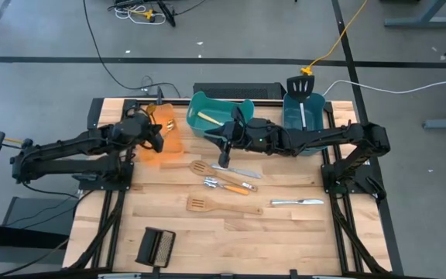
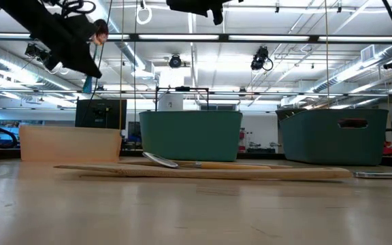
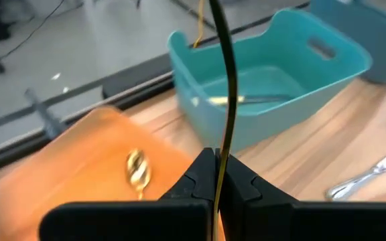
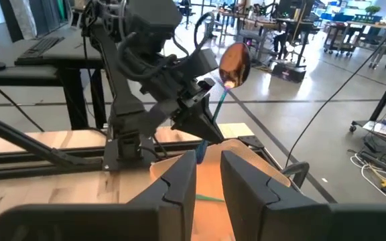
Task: Pick & Place Kitchen Items
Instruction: Put the purple spoon into the orange bin
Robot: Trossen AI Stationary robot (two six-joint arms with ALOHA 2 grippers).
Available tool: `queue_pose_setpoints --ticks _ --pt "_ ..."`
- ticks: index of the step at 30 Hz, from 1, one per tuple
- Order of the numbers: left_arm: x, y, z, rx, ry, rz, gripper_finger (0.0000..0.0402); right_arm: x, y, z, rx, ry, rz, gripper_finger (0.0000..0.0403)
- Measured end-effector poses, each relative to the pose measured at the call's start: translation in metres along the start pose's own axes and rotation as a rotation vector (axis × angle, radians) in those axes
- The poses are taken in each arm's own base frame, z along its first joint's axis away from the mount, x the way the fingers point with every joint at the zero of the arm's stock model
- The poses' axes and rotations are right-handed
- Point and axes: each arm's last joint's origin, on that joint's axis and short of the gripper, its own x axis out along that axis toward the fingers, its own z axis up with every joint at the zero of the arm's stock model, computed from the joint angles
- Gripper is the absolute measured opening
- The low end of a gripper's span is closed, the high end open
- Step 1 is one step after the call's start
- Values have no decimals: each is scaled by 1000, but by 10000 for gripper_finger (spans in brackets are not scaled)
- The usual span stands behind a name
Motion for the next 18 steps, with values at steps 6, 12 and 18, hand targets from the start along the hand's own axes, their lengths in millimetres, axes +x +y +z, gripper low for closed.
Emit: queue_pose_setpoints --ticks 6,12,18 --pt "2 9 -5 -29 71 62 5 0 0 -2 -4 17 1 80" --pt "5 18 -9 -68 139 100 5 0 1 -2 -6 24 3 80" --pt "7 26 -11 -99 204 108 5 0 1 -3 -10 25 4 80"
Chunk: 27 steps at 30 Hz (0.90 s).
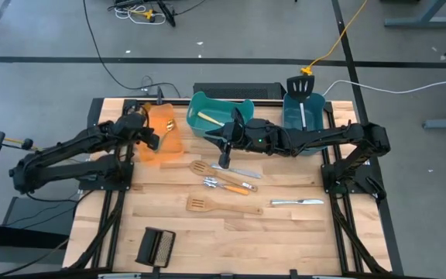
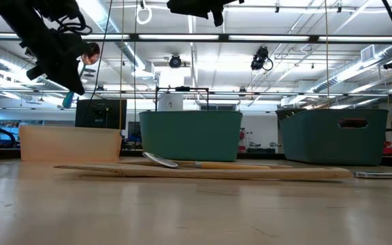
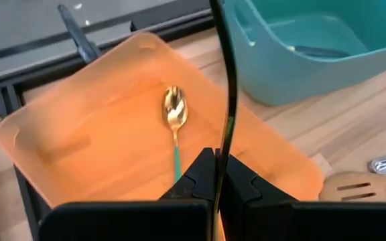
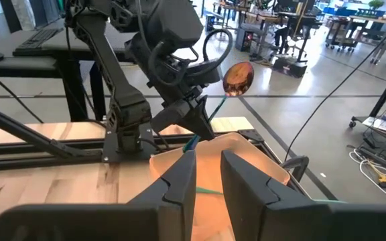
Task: Pick & Place Kitchen Items
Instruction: Put the purple spoon into the orange bin
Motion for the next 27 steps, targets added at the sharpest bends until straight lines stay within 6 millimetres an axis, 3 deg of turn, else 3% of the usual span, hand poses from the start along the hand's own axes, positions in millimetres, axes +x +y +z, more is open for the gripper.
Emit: queue_pose_setpoints --ticks 7,15,19,27 --pt "5 8 -3 -32 53 22 5 0 0 0 -1 1 0 80" --pt "31 18 -25 -96 137 -23 5 0 0 -1 -2 7 1 80" --pt "37 19 -23 -146 112 -102 5 0 0 -1 -3 8 1 80" --pt "53 27 -25 -187 226 -15 5 0 0 -1 -2 7 1 80"
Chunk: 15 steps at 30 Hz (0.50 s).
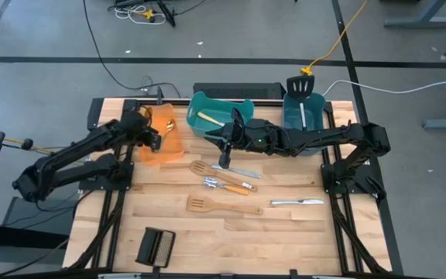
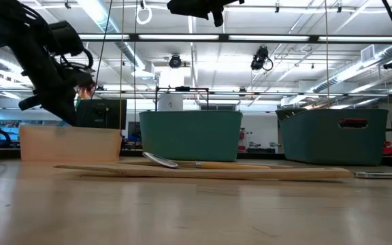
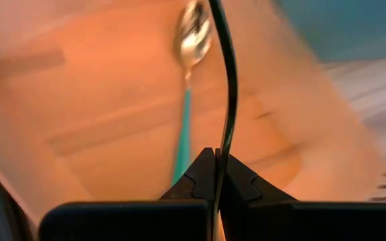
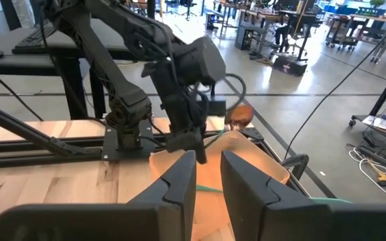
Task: Pick & Place Kitchen Items
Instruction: Put the purple spoon into the orange bin
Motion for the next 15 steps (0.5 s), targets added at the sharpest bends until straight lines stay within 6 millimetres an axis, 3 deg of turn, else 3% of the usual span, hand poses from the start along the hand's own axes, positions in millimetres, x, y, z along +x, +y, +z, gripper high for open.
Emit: queue_pose_setpoints --ticks 15 --pt "44 7 9 0 192 7 6 0 0 0 2 0 0 80"
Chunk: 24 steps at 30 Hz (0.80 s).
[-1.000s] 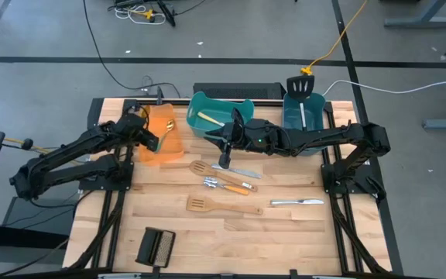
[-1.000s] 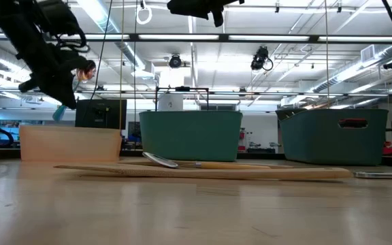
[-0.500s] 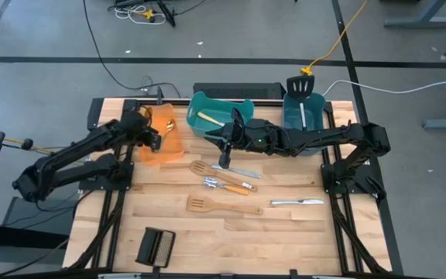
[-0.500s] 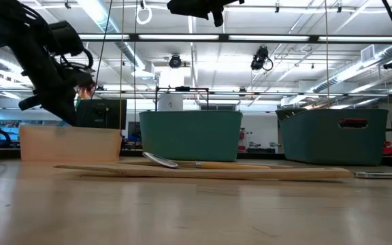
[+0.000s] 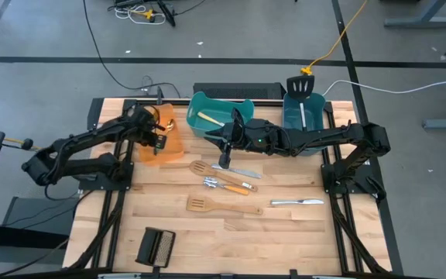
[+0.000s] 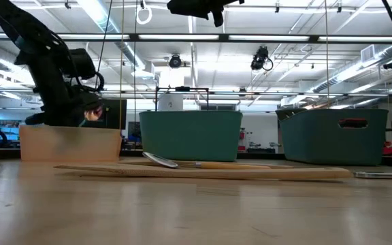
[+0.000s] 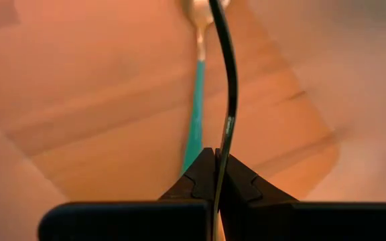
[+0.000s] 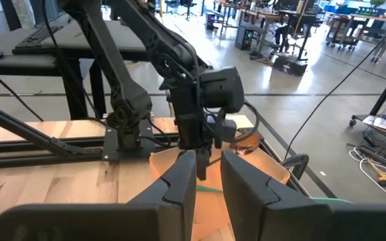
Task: Pick & Place Kitchen Items
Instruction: Put the purple spoon into the orange bin
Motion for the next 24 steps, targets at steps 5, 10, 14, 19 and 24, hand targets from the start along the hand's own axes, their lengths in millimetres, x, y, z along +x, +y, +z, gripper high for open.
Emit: queue_pose_setpoints --ticks 5,10,14,19,24 --pt "8 2 0 8 46 21 7 0 0 0 1 1 0 80" --pt "10 1 2 25 35 29 8 0 0 0 1 5 0 80" --pt "10 1 3 38 17 22 8 0 0 -1 0 6 0 80" --pt "10 1 3 38 20 24 9 0 0 -1 0 7 0 80" --pt "10 1 2 37 26 27 11 0 0 -1 0 7 0 80"
